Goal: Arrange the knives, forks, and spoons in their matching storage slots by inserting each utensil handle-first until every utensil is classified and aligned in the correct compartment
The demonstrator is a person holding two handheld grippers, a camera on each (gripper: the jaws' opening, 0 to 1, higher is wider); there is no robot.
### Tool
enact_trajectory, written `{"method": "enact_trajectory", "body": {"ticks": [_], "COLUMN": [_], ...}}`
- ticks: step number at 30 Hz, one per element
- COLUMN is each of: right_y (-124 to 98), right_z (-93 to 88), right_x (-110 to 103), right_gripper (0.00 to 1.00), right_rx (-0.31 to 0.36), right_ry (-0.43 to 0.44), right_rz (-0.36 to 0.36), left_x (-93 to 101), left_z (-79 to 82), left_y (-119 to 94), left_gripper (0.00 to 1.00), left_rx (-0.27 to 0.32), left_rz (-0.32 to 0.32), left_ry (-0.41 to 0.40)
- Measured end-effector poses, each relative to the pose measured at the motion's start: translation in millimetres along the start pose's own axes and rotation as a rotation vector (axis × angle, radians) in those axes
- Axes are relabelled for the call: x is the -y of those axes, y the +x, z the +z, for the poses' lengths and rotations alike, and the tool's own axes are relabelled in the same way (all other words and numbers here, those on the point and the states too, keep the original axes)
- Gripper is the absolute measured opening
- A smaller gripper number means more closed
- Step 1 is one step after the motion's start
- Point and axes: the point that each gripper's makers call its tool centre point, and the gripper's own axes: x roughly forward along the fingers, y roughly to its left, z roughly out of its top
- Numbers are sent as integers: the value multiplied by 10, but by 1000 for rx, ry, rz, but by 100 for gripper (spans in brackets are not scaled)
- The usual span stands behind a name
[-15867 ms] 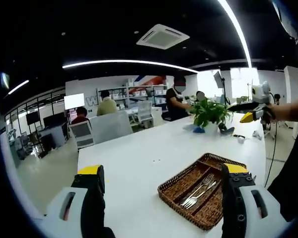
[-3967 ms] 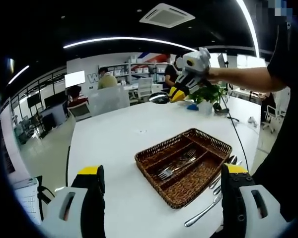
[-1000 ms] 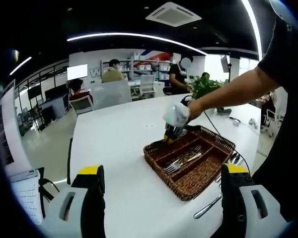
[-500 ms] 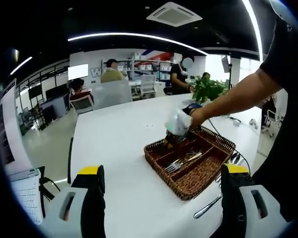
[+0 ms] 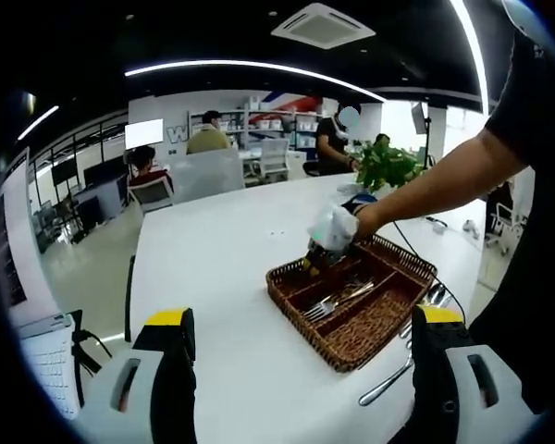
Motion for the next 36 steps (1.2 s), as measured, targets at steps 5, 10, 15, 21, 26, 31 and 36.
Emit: {"method": "enact_trajectory", "body": {"ticks": [5,10,15,21,26,31,36], "right_y": [-9,-96,-211,-439,-693,-968,-1176], "right_z": [32,32,24,192,233,219,198], "right_x": [-31,-19,-3,80,207,237,249], "right_gripper": [4,13,20,46,65,68,97], "right_rx": [46,66,95,220,276,300,351], "right_ry": [49,26,94,216,324,424,555], "right_rz": [0,-20,-27,-62,-105,-134,-190], "left_x": [38,50,58,77,106,146,191], "left_z": [4,9,21,61,125,207,263], "left_y": [10,12,14,28,68,125,185], "left_gripper": [99,99,99,99,99,99,99], "left_rx": [-1,0,3,11,19,39,52], "left_rz": [-12,-15,-17,-23,-32,-39,-46], "left_ry": [5,9,15,26,41,48,56]}}
